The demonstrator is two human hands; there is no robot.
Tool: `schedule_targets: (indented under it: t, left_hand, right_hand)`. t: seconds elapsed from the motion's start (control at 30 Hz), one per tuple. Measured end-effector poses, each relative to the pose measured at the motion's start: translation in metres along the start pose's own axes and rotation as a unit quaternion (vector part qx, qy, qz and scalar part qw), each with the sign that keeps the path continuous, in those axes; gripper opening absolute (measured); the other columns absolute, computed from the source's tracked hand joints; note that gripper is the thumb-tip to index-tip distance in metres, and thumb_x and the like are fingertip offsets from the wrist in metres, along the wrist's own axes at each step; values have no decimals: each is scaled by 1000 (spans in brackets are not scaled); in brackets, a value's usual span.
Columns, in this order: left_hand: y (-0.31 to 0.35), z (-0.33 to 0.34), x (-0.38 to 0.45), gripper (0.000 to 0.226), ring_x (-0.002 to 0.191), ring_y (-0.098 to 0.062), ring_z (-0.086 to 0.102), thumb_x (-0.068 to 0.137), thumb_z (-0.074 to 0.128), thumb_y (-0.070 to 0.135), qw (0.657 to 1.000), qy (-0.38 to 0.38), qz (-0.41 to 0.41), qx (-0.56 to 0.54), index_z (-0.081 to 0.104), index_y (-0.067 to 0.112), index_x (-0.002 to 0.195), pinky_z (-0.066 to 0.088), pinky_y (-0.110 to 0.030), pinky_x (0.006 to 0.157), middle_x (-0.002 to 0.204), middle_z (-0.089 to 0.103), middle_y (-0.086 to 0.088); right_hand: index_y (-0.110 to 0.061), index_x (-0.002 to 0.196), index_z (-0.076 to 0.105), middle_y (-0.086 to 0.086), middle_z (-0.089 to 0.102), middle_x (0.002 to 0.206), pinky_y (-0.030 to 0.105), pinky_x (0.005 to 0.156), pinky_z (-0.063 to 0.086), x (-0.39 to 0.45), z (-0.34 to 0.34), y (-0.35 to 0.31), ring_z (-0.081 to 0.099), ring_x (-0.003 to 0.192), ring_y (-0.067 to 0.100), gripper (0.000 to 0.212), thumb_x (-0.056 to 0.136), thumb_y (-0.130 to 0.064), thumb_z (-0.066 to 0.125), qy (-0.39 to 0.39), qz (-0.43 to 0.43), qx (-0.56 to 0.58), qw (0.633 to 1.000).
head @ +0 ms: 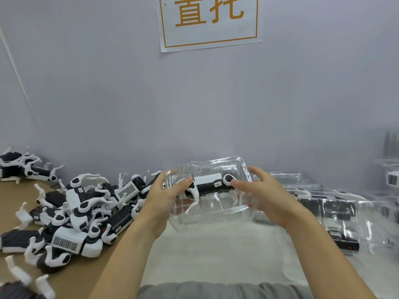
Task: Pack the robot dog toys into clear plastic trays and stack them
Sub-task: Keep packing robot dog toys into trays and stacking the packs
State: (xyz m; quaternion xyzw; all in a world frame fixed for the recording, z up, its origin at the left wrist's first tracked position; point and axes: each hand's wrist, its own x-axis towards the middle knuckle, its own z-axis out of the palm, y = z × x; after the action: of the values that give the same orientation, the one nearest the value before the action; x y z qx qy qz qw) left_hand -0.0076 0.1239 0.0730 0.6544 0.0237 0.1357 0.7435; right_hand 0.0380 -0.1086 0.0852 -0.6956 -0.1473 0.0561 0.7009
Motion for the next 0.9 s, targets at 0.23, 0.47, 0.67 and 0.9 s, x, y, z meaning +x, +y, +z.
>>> schedule_targets:
  t: [0.23, 0.47, 0.67, 0.9]
  left_hand:
    - [0, 2, 0, 45, 66, -28, 71, 73, 83, 34, 1000, 10, -3, 16, 61, 29, 113, 55, -44, 71, 81, 76, 0]
    - [1, 0, -1, 91, 117, -23, 58, 63, 85, 62, 993, 33, 7, 111, 38, 48, 140, 49, -47, 100, 136, 50, 5]
    - [11, 10, -14, 94, 148, -5, 11, 49, 65, 89, 895, -58, 139, 421, 26, 73, 134, 21, -44, 120, 157, 18, 21]
    - [14, 16, -23, 97, 140, -12, 22, 43, 63, 85, 800, -147, 104, 573, 16, 73, 127, 22, -43, 118, 143, 28, 24]
  right_hand:
    - [-24, 135, 52, 9, 70, 107, 30, 64, 46, 0, 4, -1, 59, 69, 16, 58, 83, -26, 76, 4, 17, 3, 1000]
    - [-22, 129, 52, 5, 65, 121, 41, 80, 54, 3, 4, 1, 68, 101, 33, 57, 79, -28, 81, 31, 31, 37, 998]
    - [-16, 129, 60, 8, 71, 117, 31, 64, 50, 1, 6, -2, 61, 84, 22, 48, 85, -25, 77, 25, 50, 18, 998]
    - [-19, 126, 61, 4, 71, 114, 27, 60, 51, -3, 3, -4, 69, 84, 19, 44, 86, -26, 75, -25, 80, -38, 996]
